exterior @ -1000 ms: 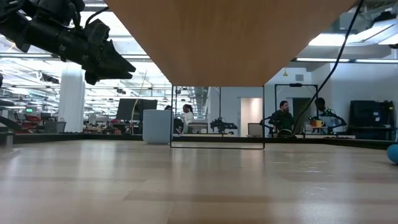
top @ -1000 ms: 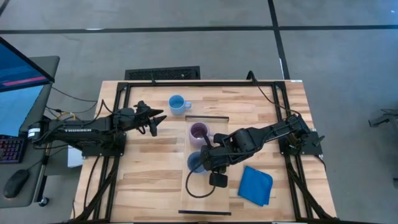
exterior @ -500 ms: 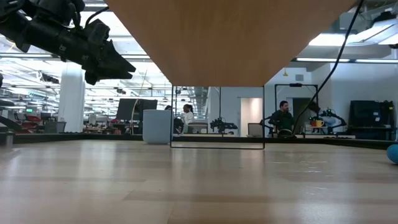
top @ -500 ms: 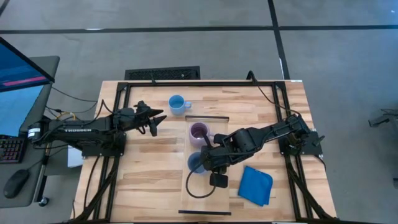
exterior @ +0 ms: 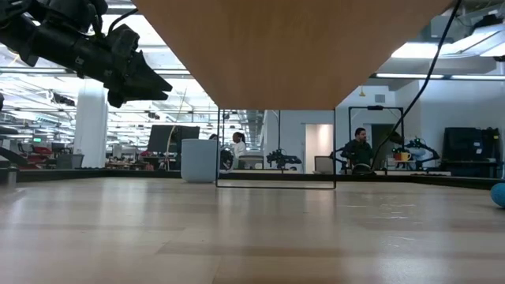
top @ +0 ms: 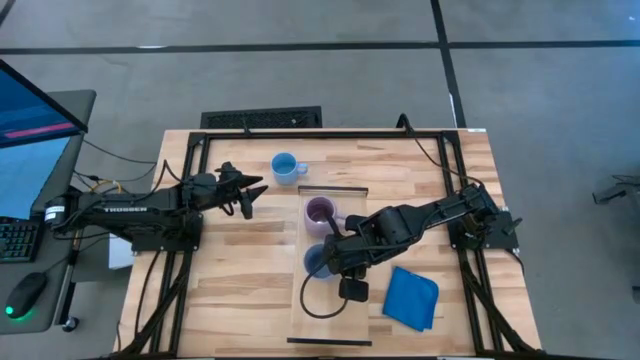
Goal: Stack small to large cups/mugs on shelf
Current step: Put the dark blue mug on the shelf, then put the light blue mug on the shelf
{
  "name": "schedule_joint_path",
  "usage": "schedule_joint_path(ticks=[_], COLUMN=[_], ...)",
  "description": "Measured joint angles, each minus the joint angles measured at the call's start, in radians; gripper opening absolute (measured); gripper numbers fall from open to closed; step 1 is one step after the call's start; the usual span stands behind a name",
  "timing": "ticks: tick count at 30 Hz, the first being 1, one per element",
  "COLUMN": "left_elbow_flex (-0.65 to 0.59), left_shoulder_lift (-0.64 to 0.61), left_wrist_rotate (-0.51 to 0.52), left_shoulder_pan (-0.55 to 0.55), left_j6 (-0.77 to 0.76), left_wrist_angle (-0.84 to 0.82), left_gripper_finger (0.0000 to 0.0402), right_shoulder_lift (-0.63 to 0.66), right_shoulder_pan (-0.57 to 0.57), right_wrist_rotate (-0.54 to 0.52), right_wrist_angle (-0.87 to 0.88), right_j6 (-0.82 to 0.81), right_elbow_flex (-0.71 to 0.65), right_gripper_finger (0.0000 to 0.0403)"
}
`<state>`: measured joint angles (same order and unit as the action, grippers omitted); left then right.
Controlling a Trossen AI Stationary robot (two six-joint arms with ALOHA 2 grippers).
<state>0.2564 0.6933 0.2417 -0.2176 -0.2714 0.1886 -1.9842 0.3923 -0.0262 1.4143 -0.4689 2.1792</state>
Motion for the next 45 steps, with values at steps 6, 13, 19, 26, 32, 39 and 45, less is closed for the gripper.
schedule_joint_path(ticks=[6,13,19,26,32,39,45], left_elbow_flex=[0.0,0.0,0.0,0.0,0.0,0.0,0.0], left_shoulder_lift=[0.0,0.0,0.0,0.0,0.0,0.0,0.0], left_wrist_rotate=[0.0,0.0,0.0,0.0,0.0,0.0,0.0], left_shoulder_pan=[0.0,0.0,0.0,0.0,0.0,0.0,0.0], left_j6=[0.0,-0.001,-0.001,-0.001,-0.001,-0.002,-0.002], left_wrist_angle=[0.0,0.0,0.0,0.0,0.0,-0.02,-0.046], left_gripper_finger=[0.0162,0.0162,0.0162,0.0162,0.0162,0.0162,0.0162], right_shoulder_lift=[0.0,0.0,0.0,0.0,0.0,0.0,0.0], right_shoulder_pan=[0.0,0.0,-0.002,-0.009,-0.01,-0.01,-0.007], right_wrist_rotate=[0.001,0.002,0.001,0.0,-0.001,-0.001,-0.007], right_wrist_angle=[-0.001,-0.002,-0.008,-0.035,-0.032,-0.03,-0.029], right_j6=[0.005,0.006,0.012,0.033,0.033,0.033,0.027], right_elbow_flex=[0.0,0.0,0.0,0.0,0.0,0.0,0.0], right_gripper_finger=[0.0109,0.0166,0.0188,0.0185,0.0178,0.018,0.0181])
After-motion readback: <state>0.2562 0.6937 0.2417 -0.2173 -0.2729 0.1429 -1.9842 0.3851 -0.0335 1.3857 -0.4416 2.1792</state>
